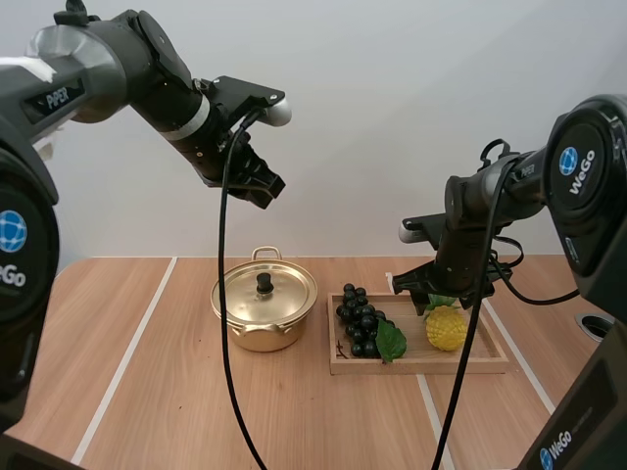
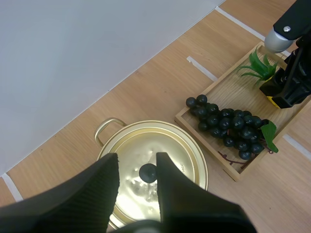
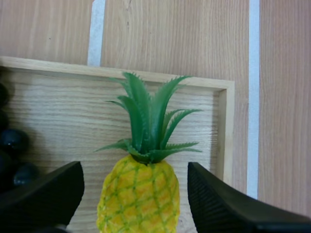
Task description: Open the pot, put the pineapple inside, and close it
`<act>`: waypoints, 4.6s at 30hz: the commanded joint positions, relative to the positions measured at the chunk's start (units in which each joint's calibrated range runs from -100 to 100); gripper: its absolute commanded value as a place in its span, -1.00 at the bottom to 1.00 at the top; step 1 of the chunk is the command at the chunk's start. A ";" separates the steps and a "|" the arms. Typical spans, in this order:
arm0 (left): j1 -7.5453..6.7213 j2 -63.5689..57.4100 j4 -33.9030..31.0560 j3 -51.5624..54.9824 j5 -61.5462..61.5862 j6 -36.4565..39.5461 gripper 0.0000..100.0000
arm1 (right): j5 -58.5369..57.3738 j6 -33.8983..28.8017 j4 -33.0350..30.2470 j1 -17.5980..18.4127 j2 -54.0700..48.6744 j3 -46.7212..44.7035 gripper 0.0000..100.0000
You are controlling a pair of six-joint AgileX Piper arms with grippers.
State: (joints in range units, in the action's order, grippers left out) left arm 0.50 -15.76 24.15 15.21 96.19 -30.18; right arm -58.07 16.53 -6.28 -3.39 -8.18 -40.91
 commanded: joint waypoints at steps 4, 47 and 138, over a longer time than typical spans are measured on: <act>-0.01 -0.62 0.48 -0.26 -1.32 0.44 -0.14 | -0.13 0.30 0.07 0.06 -0.20 -0.28 1.00; -0.01 7.87 0.06 0.02 -0.13 1.57 0.73 | 9.29 -0.13 -1.64 0.06 -0.08 -6.76 1.00; -3.89 25.30 -8.51 5.76 -9.45 6.93 -0.40 | 14.91 -0.51 -0.80 -1.18 2.78 -6.76 1.00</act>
State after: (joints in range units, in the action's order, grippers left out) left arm -3.28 8.99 14.49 20.38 84.92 -23.19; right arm -43.63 15.81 -7.28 -4.31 -5.21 -47.40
